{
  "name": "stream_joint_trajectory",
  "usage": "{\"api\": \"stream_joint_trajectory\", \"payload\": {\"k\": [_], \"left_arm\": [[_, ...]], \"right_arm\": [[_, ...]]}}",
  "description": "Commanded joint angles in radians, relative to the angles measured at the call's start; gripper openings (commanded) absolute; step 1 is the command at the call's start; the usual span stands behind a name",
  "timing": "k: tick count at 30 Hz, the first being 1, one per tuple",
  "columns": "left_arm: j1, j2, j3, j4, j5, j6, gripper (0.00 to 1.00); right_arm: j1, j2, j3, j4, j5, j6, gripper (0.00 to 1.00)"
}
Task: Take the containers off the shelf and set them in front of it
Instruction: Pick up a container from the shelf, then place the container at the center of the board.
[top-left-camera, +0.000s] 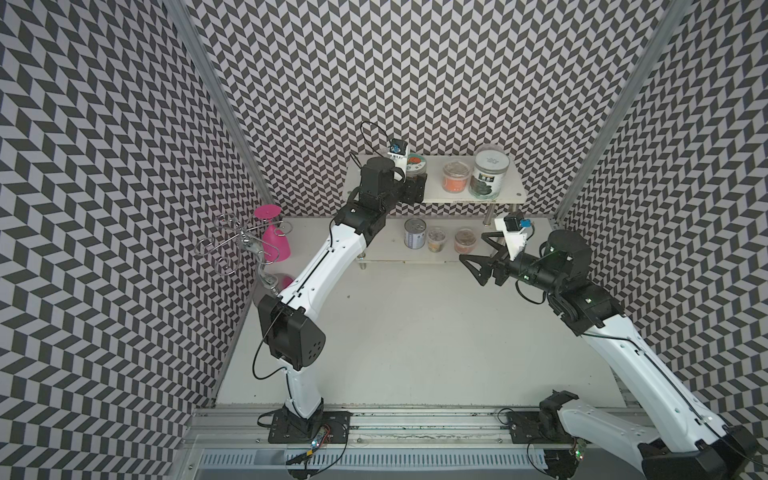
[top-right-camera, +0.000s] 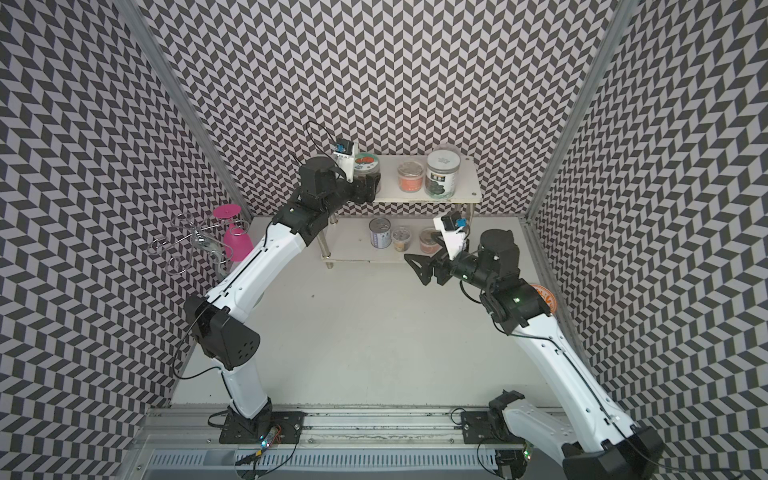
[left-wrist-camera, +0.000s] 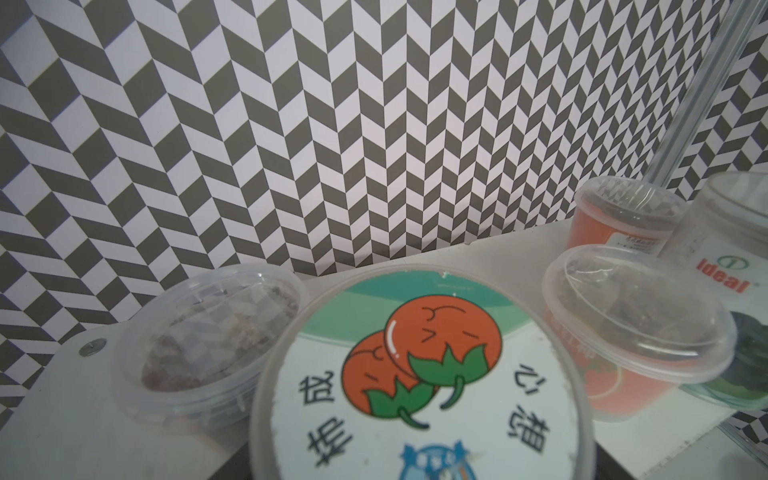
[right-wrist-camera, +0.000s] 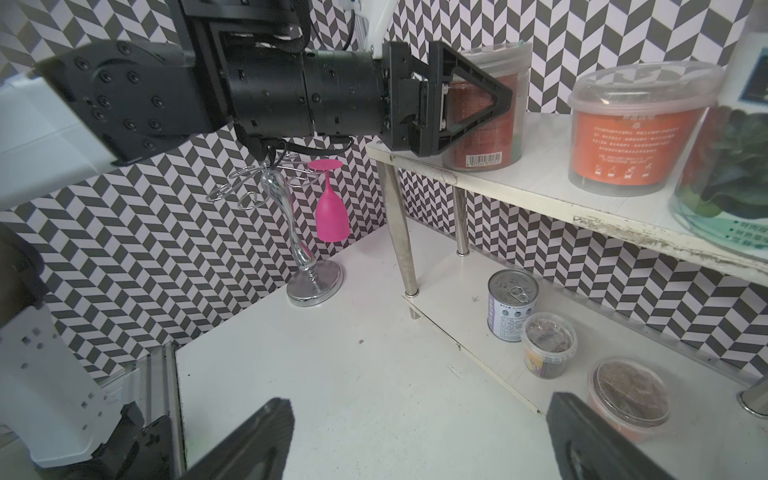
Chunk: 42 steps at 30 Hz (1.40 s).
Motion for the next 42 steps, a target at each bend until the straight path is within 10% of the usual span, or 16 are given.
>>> {"api": "stream_joint_trajectory", "payload": {"k": [1,11,26,42], "left_arm": [[-0.010,-0.080,-0.018,0.059,0.020,0.023,0.82],[-0.064,-0.316,-0.264,0.079,0.009,0.027,0.82],[-0.118,-0.759,-1.091,0.380,-0.144,-0.117,0.81],[-0.075,-0.568,-1.550,0.854,-0.258,-0.183,0.81]], "right_arm": [[0.003,-0.026,0.023,0.076,0.031,-0.002,1.00],[0.002,-0.028,0.036,0.130,0.030,0.014,1.00],[0.002,-0.025,0.030,0.155,0.015,0.020,1.00],[0.002,-0.034,0.013,0.154,0.027,0.008,1.00]]}}
